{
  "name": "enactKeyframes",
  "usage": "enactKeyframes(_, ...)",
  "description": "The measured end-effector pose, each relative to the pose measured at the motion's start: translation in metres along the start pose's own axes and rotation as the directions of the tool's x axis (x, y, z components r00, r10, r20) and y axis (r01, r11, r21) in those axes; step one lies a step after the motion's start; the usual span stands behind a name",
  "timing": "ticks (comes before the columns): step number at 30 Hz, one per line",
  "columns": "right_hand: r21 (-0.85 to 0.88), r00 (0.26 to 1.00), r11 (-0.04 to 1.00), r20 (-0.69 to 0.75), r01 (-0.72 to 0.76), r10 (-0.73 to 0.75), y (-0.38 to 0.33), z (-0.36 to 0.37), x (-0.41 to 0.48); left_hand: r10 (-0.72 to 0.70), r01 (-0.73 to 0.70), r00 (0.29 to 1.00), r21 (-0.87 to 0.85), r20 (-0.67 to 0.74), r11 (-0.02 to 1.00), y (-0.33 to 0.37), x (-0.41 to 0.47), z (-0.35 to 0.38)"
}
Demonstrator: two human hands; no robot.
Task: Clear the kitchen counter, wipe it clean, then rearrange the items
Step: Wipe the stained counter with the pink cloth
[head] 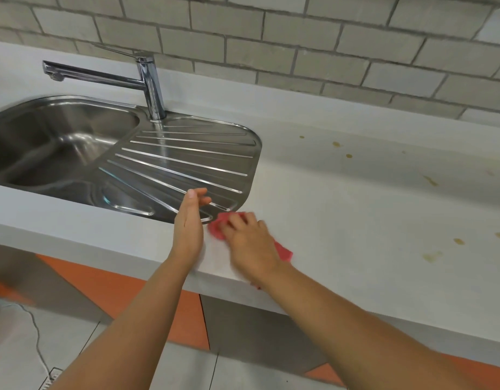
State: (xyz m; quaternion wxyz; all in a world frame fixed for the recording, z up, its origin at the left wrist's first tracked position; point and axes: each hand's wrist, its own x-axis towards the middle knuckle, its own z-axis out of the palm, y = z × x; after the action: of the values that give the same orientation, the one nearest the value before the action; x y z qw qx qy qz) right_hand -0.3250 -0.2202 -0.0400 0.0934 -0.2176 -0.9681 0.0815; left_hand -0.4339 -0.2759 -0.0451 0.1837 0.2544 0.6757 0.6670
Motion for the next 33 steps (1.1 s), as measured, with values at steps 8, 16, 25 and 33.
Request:
enactKeyframes(8, -0.038, 0.993, 0.992, -0.012, -0.118, 0.117, 0.023, -0.005, 0.018, -0.054, 0.047, 0.997, -0.131, -0.049, 0.990, -0.006, 0.005, 0.000)
enactKeyframes(16, 0.023, 0.999, 1.000, 0.054, 0.002, -0.003, 0.045, -0.004, -0.024, 0.014, -0.014, 1.000, -0.080, -0.005, 0.997, -0.004, 0.003, 0.002)
enactKeyframes(25, 0.110, 0.777, 0.779, -0.070, -0.618, 0.626, 0.134, -0.022, -0.043, 0.040, -0.016, 0.965, -0.096, 0.261, 0.995, 0.039, -0.022, 0.083)
enactKeyframes(33, 0.568, 0.657, 0.542, -0.002, -0.620, 0.754, 0.178, -0.077, -0.095, -0.090, -0.345, 0.876, 0.746, 0.474, 0.570, 0.014, -0.071, 0.209)
